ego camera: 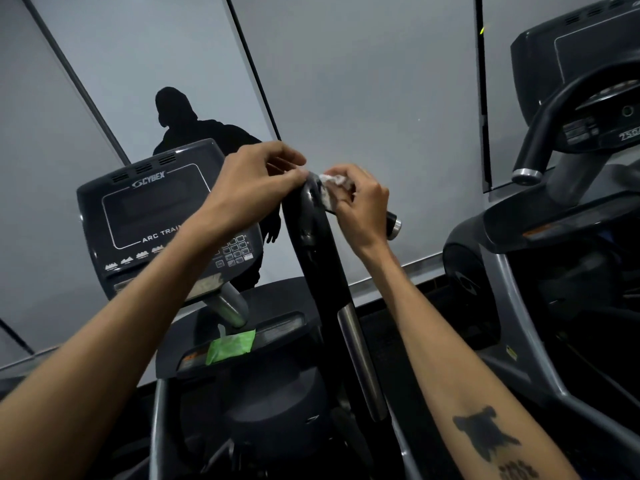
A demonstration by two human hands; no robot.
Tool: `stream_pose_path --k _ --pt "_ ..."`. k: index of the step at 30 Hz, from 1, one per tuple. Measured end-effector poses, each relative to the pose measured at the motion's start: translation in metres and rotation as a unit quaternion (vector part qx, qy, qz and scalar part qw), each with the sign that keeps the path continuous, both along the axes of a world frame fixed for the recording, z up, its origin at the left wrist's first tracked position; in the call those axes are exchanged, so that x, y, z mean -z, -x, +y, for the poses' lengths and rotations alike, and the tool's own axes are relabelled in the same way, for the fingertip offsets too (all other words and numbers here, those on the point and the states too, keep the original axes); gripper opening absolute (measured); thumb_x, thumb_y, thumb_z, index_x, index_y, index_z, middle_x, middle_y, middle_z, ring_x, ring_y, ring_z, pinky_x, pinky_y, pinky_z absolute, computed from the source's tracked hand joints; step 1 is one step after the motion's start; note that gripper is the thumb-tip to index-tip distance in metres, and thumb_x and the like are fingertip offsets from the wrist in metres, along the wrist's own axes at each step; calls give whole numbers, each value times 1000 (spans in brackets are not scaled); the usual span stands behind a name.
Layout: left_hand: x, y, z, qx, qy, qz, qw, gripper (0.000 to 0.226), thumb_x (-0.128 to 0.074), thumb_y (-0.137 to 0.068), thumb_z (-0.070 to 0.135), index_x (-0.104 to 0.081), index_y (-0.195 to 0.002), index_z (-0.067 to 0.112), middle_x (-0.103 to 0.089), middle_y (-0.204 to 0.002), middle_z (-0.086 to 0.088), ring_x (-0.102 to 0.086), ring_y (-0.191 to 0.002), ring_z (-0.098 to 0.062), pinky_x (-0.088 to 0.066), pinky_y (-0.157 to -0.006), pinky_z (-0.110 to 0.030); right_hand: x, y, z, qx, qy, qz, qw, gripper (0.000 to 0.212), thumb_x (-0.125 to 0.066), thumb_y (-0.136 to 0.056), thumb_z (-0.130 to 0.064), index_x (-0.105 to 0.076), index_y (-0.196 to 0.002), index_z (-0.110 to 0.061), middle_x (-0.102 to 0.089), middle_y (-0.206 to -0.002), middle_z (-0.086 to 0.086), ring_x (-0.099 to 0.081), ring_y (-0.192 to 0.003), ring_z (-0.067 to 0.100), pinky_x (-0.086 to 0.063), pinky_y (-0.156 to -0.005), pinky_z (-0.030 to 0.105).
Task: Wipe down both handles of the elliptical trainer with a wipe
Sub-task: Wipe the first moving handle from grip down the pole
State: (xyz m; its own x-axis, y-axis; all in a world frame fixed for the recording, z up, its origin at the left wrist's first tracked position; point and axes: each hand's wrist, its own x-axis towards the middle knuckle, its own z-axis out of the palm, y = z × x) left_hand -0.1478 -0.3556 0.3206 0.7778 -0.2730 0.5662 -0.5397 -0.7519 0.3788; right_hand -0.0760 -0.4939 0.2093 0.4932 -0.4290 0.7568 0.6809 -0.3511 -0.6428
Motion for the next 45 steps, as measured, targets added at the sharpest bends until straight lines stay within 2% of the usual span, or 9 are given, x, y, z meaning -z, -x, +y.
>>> stream_pose_path --k 4,9,15,19,24,27,33,40,45 --pt "6 6 -4 -3 7 -10 1000 18 -67 -94 28 -76 -108 20 -75 -96 8 -69 -89 -2 -53 -79 -16 -7 -15 -11 60 29 81 994 16 -65 -87 -6 -77 -95 -13 -75 -95 7 -66 -93 30 -38 -71 29" --pt "8 3 -3 -5 27 -9 1000 21 -70 -92 32 -75 -110 20 -75 -99 7 -70 -93 -2 -57 -87 -24 -22 6 4 -67 -33 1 997 8 -76 -84 -9 -77 -89 -15 -74 -84 -5 -66 -80 10 -52 -74 23" --pt "12 5 -3 -11 49 -12 999 16 -71 -90 36 -77 -101 26 -76 -91 13 -70 -91 1 -56 -95 -36 -13 -13 -7 37 -5 71 997 14 -68 -79 -2 -76 -87 -11 -74 -87 10 -67 -83 28 -40 -68 28" --pt "14 5 -1 -5 59 -12 998 17 -72 -90 38 -78 -101 27 -76 -90 12 -70 -92 0 -56 -95 -38 -9 10 18 -5 -47 4 999 10 -69 -85 -3 -74 -88 -11 -73 -87 4 -66 -81 20 -48 -74 28" --pt "16 6 -2 -9 54 -24 998 25 -67 -84 46 -78 -99 29 -75 -88 15 -70 -89 1 -56 -95 -39 21 6 11 101 -46 -6 994 15 -67 -82 2 -76 -86 -10 -70 -84 6 -62 -78 25 -46 -68 35" --pt "16 5 -2 -8 56 -25 998 24 -68 -85 46 -78 -99 28 -75 -88 15 -70 -89 1 -56 -94 -39 8 11 29 58 -88 -15 994 20 -72 -80 6 -76 -87 -11 -70 -86 5 -62 -77 15 -49 -69 30" --pt "16 3 1 -1 34 -33 999 18 -69 -94 38 -77 -104 26 -75 -90 14 -68 -87 5 -52 -83 -20 43 6 -8 184 123 -106 969 10 -73 -91 -1 -76 -86 -9 -65 -75 8 -59 -68 30 -49 -65 38" --pt "17 3 -1 -14 41 -44 998 16 -69 -92 38 -78 -100 27 -74 -86 16 -68 -86 6 -53 -90 -27 55 12 -17 192 107 -80 972 6 -76 -88 -4 -74 -83 -7 -66 -74 10 -60 -65 32 -49 -60 37" --pt "17 3 0 -13 33 -44 998 15 -68 -93 38 -78 -99 28 -74 -85 16 -67 -82 9 -52 -84 -22 30 12 10 182 181 -100 961 15 -74 -85 1 -73 -99 -4 -68 -80 13 -64 -70 33 -53 -64 39"
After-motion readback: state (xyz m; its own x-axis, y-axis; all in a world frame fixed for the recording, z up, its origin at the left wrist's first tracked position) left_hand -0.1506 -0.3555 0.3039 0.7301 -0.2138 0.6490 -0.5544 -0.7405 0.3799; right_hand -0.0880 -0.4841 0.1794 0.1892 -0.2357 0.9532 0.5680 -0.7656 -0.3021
